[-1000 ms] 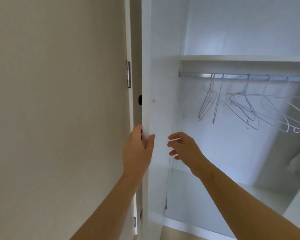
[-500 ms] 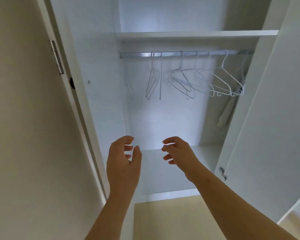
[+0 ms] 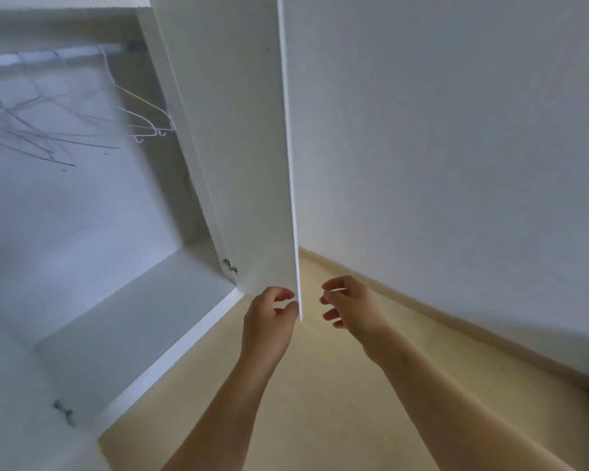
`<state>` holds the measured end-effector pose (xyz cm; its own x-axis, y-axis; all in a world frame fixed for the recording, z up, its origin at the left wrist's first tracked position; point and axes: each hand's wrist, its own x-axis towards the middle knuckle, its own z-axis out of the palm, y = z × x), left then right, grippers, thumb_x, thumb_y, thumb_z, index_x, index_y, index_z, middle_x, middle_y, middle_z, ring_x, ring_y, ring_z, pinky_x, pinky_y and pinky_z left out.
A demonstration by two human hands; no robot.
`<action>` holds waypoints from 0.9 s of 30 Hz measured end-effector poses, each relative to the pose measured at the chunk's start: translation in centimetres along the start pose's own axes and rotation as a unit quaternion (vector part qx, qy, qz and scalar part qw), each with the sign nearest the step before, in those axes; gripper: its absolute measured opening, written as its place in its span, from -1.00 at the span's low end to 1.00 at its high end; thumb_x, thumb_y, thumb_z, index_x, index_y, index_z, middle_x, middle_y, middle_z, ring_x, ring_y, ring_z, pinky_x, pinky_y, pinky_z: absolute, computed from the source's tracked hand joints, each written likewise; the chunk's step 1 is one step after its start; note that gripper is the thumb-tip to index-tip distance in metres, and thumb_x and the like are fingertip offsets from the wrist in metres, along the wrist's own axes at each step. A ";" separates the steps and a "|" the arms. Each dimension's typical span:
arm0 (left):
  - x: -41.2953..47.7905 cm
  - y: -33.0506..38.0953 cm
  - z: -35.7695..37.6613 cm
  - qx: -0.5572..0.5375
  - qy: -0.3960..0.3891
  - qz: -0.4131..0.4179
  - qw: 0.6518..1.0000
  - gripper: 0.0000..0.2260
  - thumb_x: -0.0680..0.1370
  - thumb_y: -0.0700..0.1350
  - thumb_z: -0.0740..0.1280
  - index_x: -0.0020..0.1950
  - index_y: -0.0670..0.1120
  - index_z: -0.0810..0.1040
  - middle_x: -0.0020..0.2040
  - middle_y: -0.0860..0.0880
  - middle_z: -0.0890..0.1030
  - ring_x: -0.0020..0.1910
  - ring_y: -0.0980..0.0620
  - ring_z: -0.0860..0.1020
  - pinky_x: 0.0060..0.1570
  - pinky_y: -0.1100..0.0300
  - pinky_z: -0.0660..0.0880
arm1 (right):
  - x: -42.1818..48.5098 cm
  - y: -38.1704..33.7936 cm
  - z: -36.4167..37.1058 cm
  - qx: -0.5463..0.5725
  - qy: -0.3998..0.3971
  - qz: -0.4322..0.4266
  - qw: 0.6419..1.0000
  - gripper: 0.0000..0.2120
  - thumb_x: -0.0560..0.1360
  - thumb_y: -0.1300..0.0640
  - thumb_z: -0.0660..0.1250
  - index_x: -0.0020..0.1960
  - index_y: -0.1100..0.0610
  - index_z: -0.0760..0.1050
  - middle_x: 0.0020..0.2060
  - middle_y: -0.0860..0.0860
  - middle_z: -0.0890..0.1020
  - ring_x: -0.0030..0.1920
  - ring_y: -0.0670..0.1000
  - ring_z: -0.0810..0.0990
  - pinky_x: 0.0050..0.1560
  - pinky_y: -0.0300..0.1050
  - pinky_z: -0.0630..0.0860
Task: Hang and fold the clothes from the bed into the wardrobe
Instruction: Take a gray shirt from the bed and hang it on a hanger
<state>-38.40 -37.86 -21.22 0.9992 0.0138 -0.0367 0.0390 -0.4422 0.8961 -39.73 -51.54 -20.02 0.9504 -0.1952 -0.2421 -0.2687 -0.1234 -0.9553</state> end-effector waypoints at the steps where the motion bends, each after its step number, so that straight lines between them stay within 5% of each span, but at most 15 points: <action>1: -0.7 0.6 2.5 0.003 -0.035 -0.001 0.999 -0.89 0.52 -0.10 0.27 -0.04 0.12 0.48 0.02 0.15 0.53 -0.01 0.12 0.52 -0.05 0.19 0.44 | -0.9 1.3 -2.5 0.005 0.025 0.015 1.000 -0.83 0.53 0.25 0.19 -0.14 0.00 0.43 -0.23 -0.02 0.56 -0.36 -0.08 0.53 -0.35 -0.25 0.39; 6: -4.9 3.5 13.8 -0.010 -0.178 0.004 0.984 -0.89 0.50 -0.11 0.28 -0.09 0.11 0.51 0.00 0.14 0.55 0.02 0.05 0.54 0.10 0.03 0.50 | -6.1 7.6 -13.4 0.025 0.154 0.085 0.984 -0.82 0.51 0.25 0.18 -0.15 0.00 0.44 -0.24 -0.03 0.56 -0.38 -0.07 0.52 -0.36 -0.24 0.39; 11: -9.3 5.7 24.3 0.022 -0.307 0.010 0.951 -0.90 0.49 -0.13 0.28 -0.20 0.05 0.51 -0.15 0.06 0.57 -0.04 -0.03 0.57 0.04 0.06 0.53 | -11.8 13.2 -22.0 0.054 0.283 0.147 0.946 -0.82 0.50 0.24 0.18 -0.17 0.00 0.44 -0.23 -0.02 0.57 -0.41 -0.08 0.51 -0.39 -0.26 0.39; 16: -12.8 7.8 33.2 0.063 -0.391 0.040 0.917 -0.86 0.46 -0.15 0.32 -0.29 0.04 0.50 -0.28 0.06 0.54 -0.25 0.01 0.49 -0.25 0.23 0.37 | -16.2 17.5 -28.0 0.101 0.383 0.199 0.896 -0.83 0.51 0.23 0.18 -0.17 0.01 0.44 -0.23 -0.02 0.57 -0.39 -0.07 0.52 -0.42 -0.28 0.39; 20: -15.0 9.5 38.9 0.076 -0.473 0.053 0.876 -0.85 0.47 -0.18 0.30 -0.27 0.04 0.49 -0.27 0.05 0.53 -0.24 0.02 0.49 -0.23 0.21 0.42 | -17.9 19.9 -31.8 0.136 0.451 0.228 0.852 -0.85 0.49 0.25 0.16 -0.13 0.06 0.46 -0.27 -0.02 0.55 -0.45 -0.09 0.49 -0.47 -0.31 0.37; 27: -16.5 14.0 50.3 0.119 -0.570 0.104 0.806 -0.85 0.48 -0.20 0.25 -0.24 0.03 0.48 -0.24 0.02 0.52 -0.21 0.00 0.48 -0.26 0.23 0.38 | -18.1 23.1 -40.2 0.192 0.542 0.251 0.779 -0.84 0.49 0.23 0.16 -0.12 0.06 0.49 -0.14 0.08 0.61 -0.31 0.00 0.56 -0.19 -0.09 0.50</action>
<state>-54.55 -89.35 -30.28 0.3250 -0.8562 -0.4017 -0.2658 -0.4903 0.8300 -69.40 -90.03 -30.90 -0.0063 -0.8577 -0.5141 -0.2996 0.4921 -0.8174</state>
